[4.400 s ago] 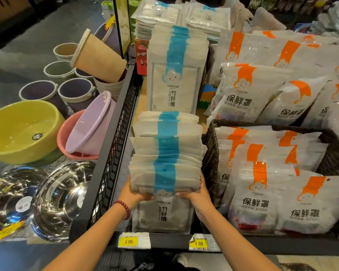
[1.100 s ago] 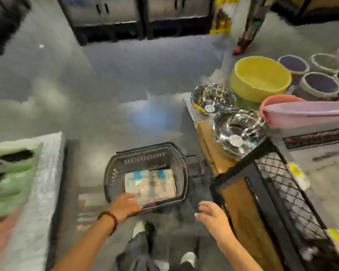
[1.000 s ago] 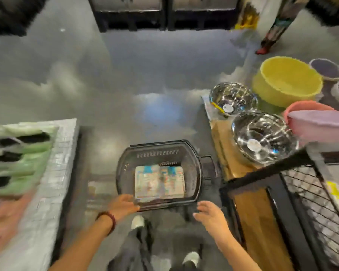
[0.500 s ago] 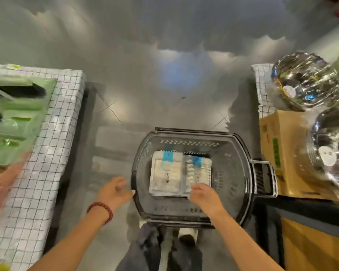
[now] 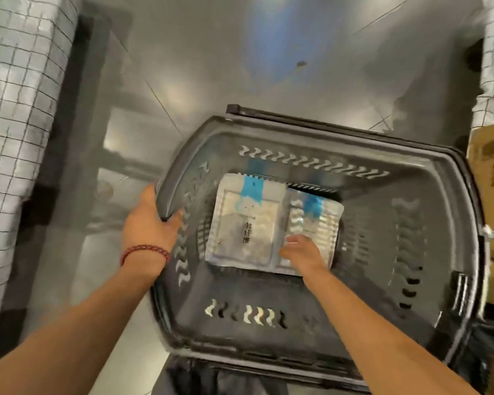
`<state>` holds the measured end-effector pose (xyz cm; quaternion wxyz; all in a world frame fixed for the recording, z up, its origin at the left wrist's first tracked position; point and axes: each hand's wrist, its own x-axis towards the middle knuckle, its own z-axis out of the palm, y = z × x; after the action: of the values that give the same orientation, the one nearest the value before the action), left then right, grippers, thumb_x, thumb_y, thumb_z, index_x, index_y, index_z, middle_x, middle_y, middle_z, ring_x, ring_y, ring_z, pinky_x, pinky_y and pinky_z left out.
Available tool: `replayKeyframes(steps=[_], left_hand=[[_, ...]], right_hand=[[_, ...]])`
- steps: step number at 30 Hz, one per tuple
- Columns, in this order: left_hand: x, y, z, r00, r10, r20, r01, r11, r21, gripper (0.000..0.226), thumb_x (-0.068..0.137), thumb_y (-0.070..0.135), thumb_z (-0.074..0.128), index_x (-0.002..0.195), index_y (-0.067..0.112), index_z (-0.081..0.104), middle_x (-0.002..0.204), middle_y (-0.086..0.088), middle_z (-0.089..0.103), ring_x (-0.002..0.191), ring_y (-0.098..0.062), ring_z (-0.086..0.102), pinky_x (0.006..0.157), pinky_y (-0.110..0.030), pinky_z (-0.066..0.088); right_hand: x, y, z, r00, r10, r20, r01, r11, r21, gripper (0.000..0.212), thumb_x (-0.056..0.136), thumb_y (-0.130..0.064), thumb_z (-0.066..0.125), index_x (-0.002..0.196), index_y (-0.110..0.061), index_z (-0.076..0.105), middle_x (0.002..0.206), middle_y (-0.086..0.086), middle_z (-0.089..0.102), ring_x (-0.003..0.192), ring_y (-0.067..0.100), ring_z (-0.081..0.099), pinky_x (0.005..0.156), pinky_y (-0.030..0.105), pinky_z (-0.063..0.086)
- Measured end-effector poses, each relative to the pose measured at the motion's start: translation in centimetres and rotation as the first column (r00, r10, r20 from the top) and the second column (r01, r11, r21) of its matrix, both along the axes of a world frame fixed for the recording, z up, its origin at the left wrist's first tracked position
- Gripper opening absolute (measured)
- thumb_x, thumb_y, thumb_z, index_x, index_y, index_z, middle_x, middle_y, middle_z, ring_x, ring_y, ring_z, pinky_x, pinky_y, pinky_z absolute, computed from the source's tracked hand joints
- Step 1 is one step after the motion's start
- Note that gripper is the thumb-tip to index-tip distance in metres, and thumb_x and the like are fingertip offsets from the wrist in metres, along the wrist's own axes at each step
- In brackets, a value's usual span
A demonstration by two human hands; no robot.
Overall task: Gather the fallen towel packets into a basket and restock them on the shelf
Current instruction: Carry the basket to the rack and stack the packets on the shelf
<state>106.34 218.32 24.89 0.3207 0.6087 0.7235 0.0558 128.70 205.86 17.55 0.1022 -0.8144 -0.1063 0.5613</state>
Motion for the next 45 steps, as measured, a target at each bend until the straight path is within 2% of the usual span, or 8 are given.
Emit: replayKeyframes(steps=[5, 13, 22, 24, 28, 34, 38, 45], left_hand=[[0.3, -1.3, -0.8, 0.996, 0.027, -0.09, -0.015, 0.992, 0.125, 0.036, 0.085, 0.025, 0.065, 0.115, 0.018, 0.047, 0.073, 0.004, 0.055, 0.062, -0.022, 0.055, 0.053, -0.028, 0.036], [0.2, -1.9, -1.4, 0.994, 0.059, -0.094, -0.045, 0.989, 0.139, 0.031, 0.085, 0.024, 0.065, 0.108, 0.018, 0.047, 0.065, 0.018, 0.039, 0.055, 0.003, 0.037, 0.048, -0.013, 0.024], [-0.5, -3.0, -1.0, 0.996, 0.043, 0.084, -0.057, 0.985, 0.162, 0.052, 0.081, 0.018, 0.069, 0.127, 0.019, 0.045, 0.106, 0.004, 0.058, 0.088, -0.008, 0.058, 0.076, -0.025, 0.048], [-0.8, -3.3, -0.4, 0.989, -0.074, 0.131, 0.043, 0.975, 0.22, 0.068, 0.082, 0.011, 0.069, 0.141, 0.008, 0.034, 0.137, -0.007, 0.042, 0.128, -0.016, 0.039, 0.108, -0.026, 0.031], [0.0, -4.3, 1.0, 0.874, -0.481, 0.074, 0.41, 0.81, 0.419, 0.052, 0.084, 0.018, 0.058, 0.131, -0.001, 0.046, 0.137, -0.018, 0.043, 0.129, -0.016, 0.035, 0.112, -0.024, 0.027], [3.8, -6.0, -0.6, 0.964, -0.092, 0.25, 0.169, 0.937, -0.305, 0.104, 0.07, 0.045, 0.075, 0.15, 0.018, 0.015, 0.153, -0.002, 0.026, 0.139, -0.017, 0.028, 0.114, -0.036, 0.024], [4.4, -5.1, -2.7, 0.876, 0.417, 0.242, -0.178, 0.746, -0.642, 0.141, 0.032, 0.06, 0.081, 0.15, 0.021, 0.014, 0.148, -0.006, 0.038, 0.133, -0.024, 0.04, 0.11, -0.045, 0.03], [2.7, -5.7, -5.3, 0.837, 0.429, 0.34, -0.104, 0.735, -0.67, 0.024, 0.069, 0.017, 0.078, 0.091, 0.021, 0.07, 0.084, 0.004, 0.075, 0.083, -0.018, 0.071, 0.077, -0.036, 0.054]], right_hand=[[-1.1, -0.1, -6.0, 0.996, 0.09, 0.026, -0.088, 0.994, -0.058, 0.031, 0.08, -0.014, 0.067, 0.102, -0.019, 0.046, 0.096, 0.0, 0.048, 0.087, 0.02, 0.053, 0.073, 0.026, 0.039], [-4.2, 0.9, -10.1, 0.985, -0.129, -0.115, 0.12, 0.989, -0.082, 0.109, 0.071, -0.012, 0.081, 0.15, -0.012, 0.007, 0.149, 0.011, 0.033, 0.125, 0.031, 0.047, 0.104, 0.041, 0.041], [-3.7, -0.1, -7.8, 0.984, -0.178, -0.022, 0.179, 0.978, 0.105, 0.031, 0.087, -0.004, 0.061, 0.118, -0.003, 0.057, 0.119, 0.014, 0.062, 0.107, 0.029, 0.06, 0.094, 0.044, 0.048], [-3.4, -0.5, -6.3, 0.987, -0.161, 0.022, 0.153, 0.964, 0.218, 0.023, 0.089, 0.004, 0.054, 0.11, -0.004, 0.06, 0.107, 0.006, 0.065, 0.097, 0.022, 0.06, 0.088, 0.031, 0.05], [-2.5, -1.6, -2.6, 0.978, -0.15, 0.147, 0.08, 0.913, 0.401, 0.036, 0.083, 0.022, 0.042, 0.07, -0.011, 0.046, 0.069, 0.003, 0.045, 0.063, 0.005, 0.036, 0.059, 0.004, 0.034], [-1.1, -3.5, 1.1, 0.853, -0.449, -0.265, 0.521, 0.759, 0.39, 0.031, 0.092, 0.01, 0.042, 0.114, -0.004, 0.058, 0.101, 0.005, 0.069, 0.09, 0.014, 0.065, 0.078, 0.023, 0.055], [-0.8, -3.4, 1.2, 0.599, -0.554, -0.578, 0.754, 0.633, 0.175, 0.041, 0.089, 0.013, 0.043, 0.118, -0.01, 0.057, 0.107, 0.012, 0.069, 0.097, 0.027, 0.064, 0.088, 0.044, 0.05], [-2.8, -2.0, -3.1, 0.765, -0.421, -0.487, 0.524, 0.847, 0.091, 0.033, 0.091, 0.007, 0.045, 0.106, -0.015, 0.063, 0.107, 0.008, 0.068, 0.099, 0.022, 0.064, 0.087, 0.036, 0.053]])
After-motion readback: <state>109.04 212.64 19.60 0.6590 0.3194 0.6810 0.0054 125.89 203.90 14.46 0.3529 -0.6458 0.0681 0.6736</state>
